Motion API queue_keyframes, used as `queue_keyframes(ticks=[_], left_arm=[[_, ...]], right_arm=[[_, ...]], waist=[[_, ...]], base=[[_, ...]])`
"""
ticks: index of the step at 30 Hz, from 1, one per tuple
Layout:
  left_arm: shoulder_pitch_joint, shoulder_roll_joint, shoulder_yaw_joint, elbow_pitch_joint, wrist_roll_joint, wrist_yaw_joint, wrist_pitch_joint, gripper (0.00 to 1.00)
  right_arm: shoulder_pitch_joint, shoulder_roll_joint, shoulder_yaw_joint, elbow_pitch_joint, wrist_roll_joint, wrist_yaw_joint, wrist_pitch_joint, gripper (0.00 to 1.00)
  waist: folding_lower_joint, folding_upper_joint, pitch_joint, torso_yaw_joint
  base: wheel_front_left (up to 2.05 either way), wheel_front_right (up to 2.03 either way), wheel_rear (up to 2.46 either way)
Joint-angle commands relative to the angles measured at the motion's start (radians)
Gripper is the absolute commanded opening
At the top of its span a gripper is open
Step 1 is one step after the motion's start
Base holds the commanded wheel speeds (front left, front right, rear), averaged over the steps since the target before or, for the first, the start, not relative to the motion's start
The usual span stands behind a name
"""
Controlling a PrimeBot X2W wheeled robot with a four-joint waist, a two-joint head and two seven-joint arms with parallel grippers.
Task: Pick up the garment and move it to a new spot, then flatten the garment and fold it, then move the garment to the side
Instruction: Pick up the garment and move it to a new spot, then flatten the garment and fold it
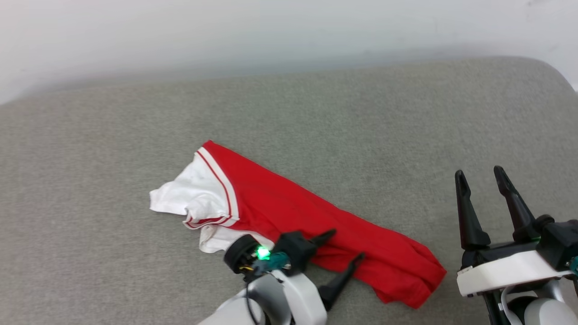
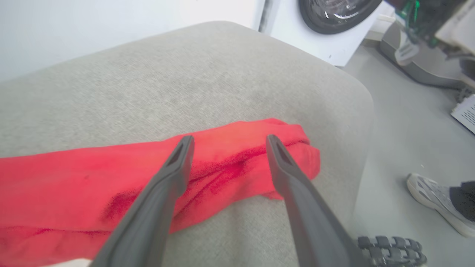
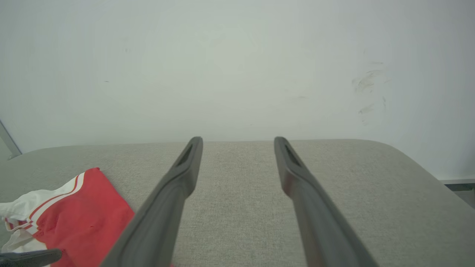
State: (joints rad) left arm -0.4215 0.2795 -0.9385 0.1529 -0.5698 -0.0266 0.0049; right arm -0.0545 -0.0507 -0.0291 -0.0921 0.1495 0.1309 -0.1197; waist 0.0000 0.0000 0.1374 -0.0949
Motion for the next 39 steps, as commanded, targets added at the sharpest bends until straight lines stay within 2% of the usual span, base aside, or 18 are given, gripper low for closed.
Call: queue_keyframes(ticks=[1,9,14,19,27,39], left_arm=[[0.018,0.005,0.013,-0.004,-0.008,0.009,-0.019,1.00],[0.071,0.034,0.169,0.007,-0.040,0.121,-0.204,1.00],[0.102,0.059,0.277,0.021,-0.055,0.177,-0.256,1.00],[0.149,0.100,0.374,0.014,-0.038,0.213,-0.270,1.00],[0.266,0.136,0.532,-0.060,0.006,0.216,-0.272,1.00],[0.376,0.105,0.599,-0.090,0.076,0.169,-0.270,1.00]], right_arm=[[0.016,0.001,-0.002,-0.004,0.000,0.000,0.006,1.00],[0.063,0.001,-0.013,-0.024,-0.001,0.000,0.043,1.00],[0.087,0.000,-0.015,-0.030,0.007,0.000,0.061,1.00],[0.115,0.001,-0.020,-0.035,0.014,0.000,0.077,1.00],[0.160,0.000,-0.021,-0.044,0.019,0.000,0.098,1.00],[0.172,0.000,-0.026,-0.036,0.023,0.000,0.104,1.00]], waist=[[0.0000,0.0000,-0.029,0.029],[0.0000,0.0000,-0.069,0.076],[0.0000,0.0000,-0.089,0.101],[0.0000,0.0000,-0.111,0.120],[0.0000,0.0000,-0.146,0.133],[0.0000,0.0000,-0.170,0.140]], base=[[0.00,0.00,0.00],[0.00,0.00,0.00],[0.00,0.00,0.00],[0.00,0.00,0.00],[0.00,0.00,0.00],[0.00,0.00,0.00]])
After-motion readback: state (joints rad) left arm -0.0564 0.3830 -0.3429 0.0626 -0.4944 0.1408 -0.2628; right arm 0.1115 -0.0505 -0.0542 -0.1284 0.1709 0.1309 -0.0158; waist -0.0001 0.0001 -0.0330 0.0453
